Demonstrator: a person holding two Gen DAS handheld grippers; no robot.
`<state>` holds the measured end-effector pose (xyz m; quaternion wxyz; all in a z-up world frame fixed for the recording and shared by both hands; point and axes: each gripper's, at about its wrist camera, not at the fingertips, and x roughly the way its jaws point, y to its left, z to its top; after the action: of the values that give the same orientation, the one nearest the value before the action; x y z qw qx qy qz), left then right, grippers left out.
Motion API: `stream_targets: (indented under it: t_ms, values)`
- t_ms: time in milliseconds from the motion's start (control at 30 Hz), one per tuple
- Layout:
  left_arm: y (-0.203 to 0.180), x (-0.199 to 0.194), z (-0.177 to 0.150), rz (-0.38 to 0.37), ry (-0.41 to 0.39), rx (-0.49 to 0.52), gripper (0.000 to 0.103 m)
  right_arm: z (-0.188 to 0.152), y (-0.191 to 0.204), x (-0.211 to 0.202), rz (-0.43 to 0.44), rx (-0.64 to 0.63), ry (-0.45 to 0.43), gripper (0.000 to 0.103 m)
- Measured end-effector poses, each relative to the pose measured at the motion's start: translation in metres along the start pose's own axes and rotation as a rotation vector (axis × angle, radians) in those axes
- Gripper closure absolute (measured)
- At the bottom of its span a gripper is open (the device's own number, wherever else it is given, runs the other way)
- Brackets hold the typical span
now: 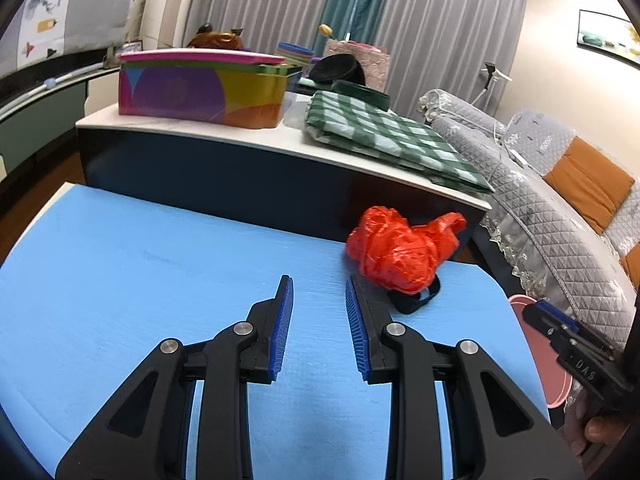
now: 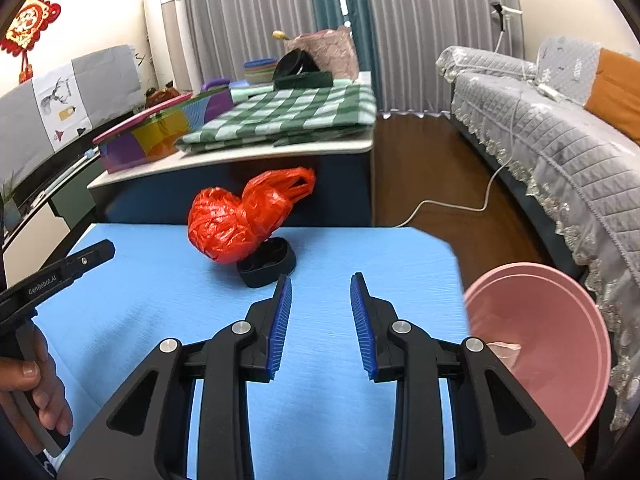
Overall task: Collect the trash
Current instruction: 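Move the left tool to the red plastic bag while the right tool moves to the black elastic band, then grasp the red plastic bag with the left tool while the right tool grasps the black band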
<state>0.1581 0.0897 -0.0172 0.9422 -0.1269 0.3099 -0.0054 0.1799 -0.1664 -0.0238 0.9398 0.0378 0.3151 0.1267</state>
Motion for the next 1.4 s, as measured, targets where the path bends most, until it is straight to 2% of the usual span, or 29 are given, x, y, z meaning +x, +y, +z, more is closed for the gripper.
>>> stream_targets:
  t_ms: [167, 300, 467, 667, 800, 867, 1000, 1133, 1233, 1300, 1400]
  values:
    - [0.011, 0.008, 0.004, 0.008, -0.009, -0.035, 0.075, 0.000, 0.011, 0.027, 0.030, -0.021, 0.043, 0.068]
    - [0.016, 0.018, 0.003, 0.005, 0.000, -0.045, 0.075, 0.001, 0.018, 0.049, 0.054, -0.009, 0.070, 0.052]
    - [0.024, 0.026, 0.004, 0.003, 0.009, -0.065, 0.075, 0.003, 0.030, 0.076, 0.076, -0.020, 0.113, 0.044]
    - [0.032, 0.030, 0.009, -0.005, 0.002, -0.089, 0.075, 0.005, 0.041, 0.103, 0.094, -0.031, 0.176, 0.041]
    - [0.033, 0.033, 0.013, -0.036, 0.003, -0.104, 0.076, 0.011, 0.049, 0.112, 0.072, -0.059, 0.192, 0.042]
    - [0.031, 0.035, 0.016, -0.058, 0.007, -0.106, 0.076, 0.011, 0.049, 0.115, 0.066, -0.064, 0.200, 0.050]
    - [0.024, 0.043, 0.019, -0.096, 0.015, -0.112, 0.076, 0.009, 0.044, 0.112, 0.089, -0.042, 0.208, 0.084]
    - [0.017, 0.052, 0.016, -0.128, 0.035, -0.123, 0.076, 0.005, 0.044, 0.104, 0.092, -0.059, 0.202, 0.092]
    - [0.009, 0.061, 0.011, -0.179, 0.070, -0.134, 0.075, 0.000, 0.038, 0.097, 0.098, -0.041, 0.200, 0.094]
    - [0.002, 0.068, 0.006, -0.192, 0.089, -0.136, 0.058, -0.003, 0.034, 0.092, 0.092, -0.035, 0.197, 0.095]
    - [-0.003, 0.076, 0.000, -0.222, 0.120, -0.155, 0.051, -0.007, 0.028, 0.084, 0.076, -0.028, 0.190, 0.095]
